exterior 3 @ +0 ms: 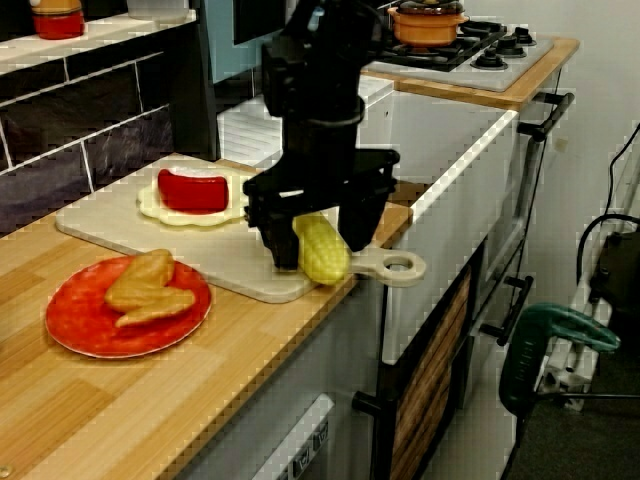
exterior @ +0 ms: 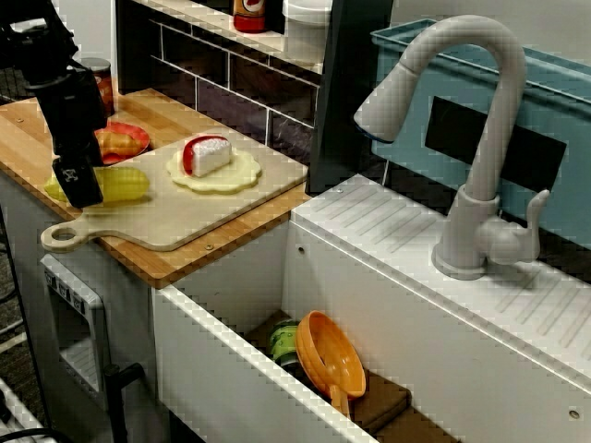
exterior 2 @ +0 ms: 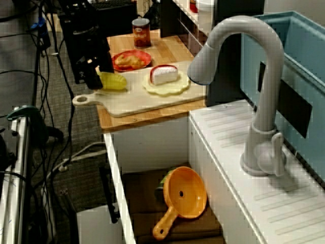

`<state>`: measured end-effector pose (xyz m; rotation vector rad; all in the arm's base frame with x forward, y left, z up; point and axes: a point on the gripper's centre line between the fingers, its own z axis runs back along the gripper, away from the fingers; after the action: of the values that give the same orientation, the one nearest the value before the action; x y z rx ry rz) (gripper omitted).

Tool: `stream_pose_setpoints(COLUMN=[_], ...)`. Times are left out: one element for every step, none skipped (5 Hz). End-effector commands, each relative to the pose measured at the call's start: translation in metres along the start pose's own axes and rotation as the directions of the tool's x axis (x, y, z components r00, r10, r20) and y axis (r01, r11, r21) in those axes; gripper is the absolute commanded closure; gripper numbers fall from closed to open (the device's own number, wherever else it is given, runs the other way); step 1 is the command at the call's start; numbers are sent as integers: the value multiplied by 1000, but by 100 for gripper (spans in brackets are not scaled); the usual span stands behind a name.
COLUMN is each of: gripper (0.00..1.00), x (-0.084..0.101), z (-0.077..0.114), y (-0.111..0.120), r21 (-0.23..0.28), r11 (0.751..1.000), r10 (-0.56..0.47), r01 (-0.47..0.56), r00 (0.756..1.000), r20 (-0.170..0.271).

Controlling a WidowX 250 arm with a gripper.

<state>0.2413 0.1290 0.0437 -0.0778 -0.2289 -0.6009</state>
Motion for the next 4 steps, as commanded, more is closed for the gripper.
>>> stream_pose_setpoints(gripper=[100, 100, 100, 100], x=[7, 10, 17, 24], z=[-11, -13, -5, 13], y=[7, 11, 23, 29], r21=[141, 152, 144, 132], r11=[983, 979, 978, 979], r10=[109, 131, 155, 158], r01=[-114, -133, -153, -157], r00=[993, 991, 988, 987], r20=[43, 23, -4, -1])
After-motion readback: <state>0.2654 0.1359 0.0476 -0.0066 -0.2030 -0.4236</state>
